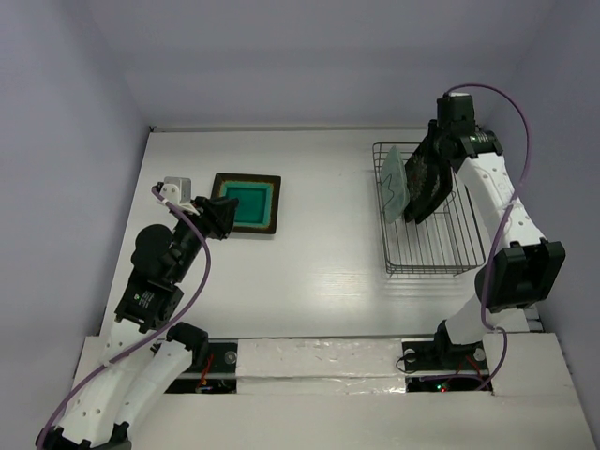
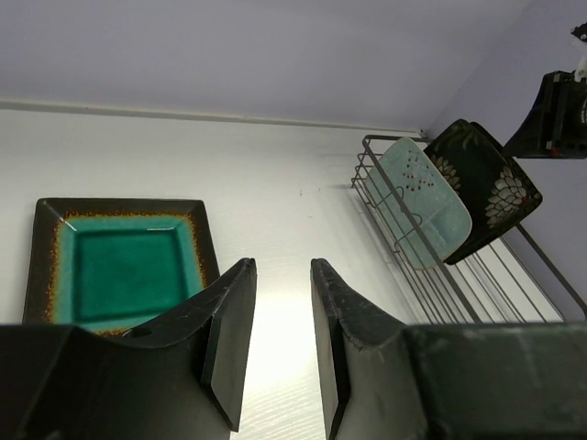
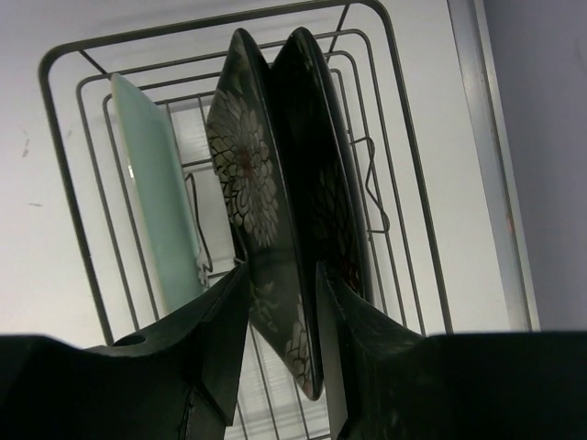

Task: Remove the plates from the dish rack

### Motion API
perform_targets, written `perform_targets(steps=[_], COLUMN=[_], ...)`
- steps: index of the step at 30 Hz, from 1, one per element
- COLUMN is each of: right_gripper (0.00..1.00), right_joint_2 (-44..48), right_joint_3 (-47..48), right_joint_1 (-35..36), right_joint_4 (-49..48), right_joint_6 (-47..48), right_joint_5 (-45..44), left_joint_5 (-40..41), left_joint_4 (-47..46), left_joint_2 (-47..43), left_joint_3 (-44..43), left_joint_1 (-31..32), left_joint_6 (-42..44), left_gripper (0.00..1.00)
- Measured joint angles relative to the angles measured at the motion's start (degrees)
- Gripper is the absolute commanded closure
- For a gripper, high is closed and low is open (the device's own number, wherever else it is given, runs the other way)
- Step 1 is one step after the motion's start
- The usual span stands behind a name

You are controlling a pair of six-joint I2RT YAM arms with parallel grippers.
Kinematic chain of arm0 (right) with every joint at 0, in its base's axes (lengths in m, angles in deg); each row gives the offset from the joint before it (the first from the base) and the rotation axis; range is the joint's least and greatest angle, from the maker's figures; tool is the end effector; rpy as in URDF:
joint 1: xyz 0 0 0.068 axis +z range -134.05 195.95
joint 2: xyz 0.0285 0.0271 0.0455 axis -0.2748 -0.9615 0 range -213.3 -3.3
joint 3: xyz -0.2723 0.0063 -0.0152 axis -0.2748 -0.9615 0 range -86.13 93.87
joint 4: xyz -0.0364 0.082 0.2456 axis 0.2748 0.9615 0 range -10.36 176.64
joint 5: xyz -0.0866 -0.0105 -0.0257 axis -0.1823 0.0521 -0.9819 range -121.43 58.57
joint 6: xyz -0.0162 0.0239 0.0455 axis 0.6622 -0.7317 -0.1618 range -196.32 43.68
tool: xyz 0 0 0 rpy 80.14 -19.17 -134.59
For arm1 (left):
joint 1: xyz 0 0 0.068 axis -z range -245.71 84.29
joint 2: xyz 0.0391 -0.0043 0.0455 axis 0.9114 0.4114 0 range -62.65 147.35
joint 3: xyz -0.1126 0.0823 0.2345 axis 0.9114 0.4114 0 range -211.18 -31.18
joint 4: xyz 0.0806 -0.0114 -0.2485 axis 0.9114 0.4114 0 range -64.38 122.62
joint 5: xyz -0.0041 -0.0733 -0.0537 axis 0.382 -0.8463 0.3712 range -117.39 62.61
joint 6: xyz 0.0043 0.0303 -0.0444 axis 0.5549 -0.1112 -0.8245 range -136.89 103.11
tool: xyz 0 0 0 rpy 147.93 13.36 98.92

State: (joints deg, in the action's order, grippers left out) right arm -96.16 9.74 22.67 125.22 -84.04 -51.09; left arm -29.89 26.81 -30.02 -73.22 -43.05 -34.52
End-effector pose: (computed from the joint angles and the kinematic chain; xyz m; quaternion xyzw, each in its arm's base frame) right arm 0.3528 0.0296 0.3772 0.0766 0.9015 -0.1052 0.4128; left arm 0.1268 -0.0546 0.3709 0.0452 0.6531 -0.2737 0.7046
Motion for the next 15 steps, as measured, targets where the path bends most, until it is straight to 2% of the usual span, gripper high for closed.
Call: perform_targets(steps=[15], right_gripper=[0.61], right_joint_2=[-11.5], right_joint_3=[5.9], right_joint_1=[-1.9], right_joint_4=[1.7], right_joint_6=[3.4], right_joint_5=[0.1], left_joint_5=[0.0], left_joint_4=[0.0], left_joint_2=[0.7], left_joint_3=[0.0], left_joint_1=[-0.8], left_joint_6=[0.1], left_gripper=[0.72])
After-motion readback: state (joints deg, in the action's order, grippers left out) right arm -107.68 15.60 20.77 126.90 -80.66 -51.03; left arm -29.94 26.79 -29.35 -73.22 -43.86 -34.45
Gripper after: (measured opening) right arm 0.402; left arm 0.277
